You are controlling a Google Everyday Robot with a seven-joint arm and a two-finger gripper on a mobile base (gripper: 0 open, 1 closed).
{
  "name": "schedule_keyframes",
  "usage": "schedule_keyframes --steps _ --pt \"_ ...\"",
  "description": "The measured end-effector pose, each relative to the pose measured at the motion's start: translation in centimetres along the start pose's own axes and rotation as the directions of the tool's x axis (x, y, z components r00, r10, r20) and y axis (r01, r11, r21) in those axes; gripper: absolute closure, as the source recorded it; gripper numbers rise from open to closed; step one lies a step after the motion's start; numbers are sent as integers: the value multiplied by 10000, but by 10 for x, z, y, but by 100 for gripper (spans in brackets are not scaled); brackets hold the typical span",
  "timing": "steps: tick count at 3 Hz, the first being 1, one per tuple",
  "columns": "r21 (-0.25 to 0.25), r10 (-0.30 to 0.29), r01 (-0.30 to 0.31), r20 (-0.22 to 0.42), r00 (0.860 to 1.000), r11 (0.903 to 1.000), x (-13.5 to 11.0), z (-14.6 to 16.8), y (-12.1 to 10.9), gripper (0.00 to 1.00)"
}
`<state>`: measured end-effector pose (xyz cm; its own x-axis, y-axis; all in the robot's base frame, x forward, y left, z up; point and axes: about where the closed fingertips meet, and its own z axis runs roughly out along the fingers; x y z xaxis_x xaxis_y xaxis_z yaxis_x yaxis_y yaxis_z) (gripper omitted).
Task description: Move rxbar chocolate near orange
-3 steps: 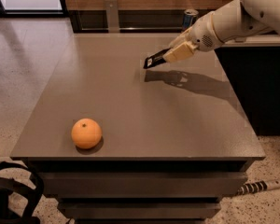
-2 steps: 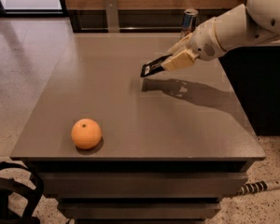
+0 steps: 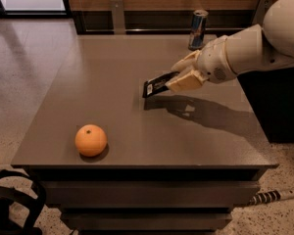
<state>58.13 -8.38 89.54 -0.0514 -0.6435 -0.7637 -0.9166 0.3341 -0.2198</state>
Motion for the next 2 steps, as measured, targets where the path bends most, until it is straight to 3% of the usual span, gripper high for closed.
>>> schedule_keyframes --steps 2 --pt "442 -55 52 56 10000 9990 -9 9 68 100"
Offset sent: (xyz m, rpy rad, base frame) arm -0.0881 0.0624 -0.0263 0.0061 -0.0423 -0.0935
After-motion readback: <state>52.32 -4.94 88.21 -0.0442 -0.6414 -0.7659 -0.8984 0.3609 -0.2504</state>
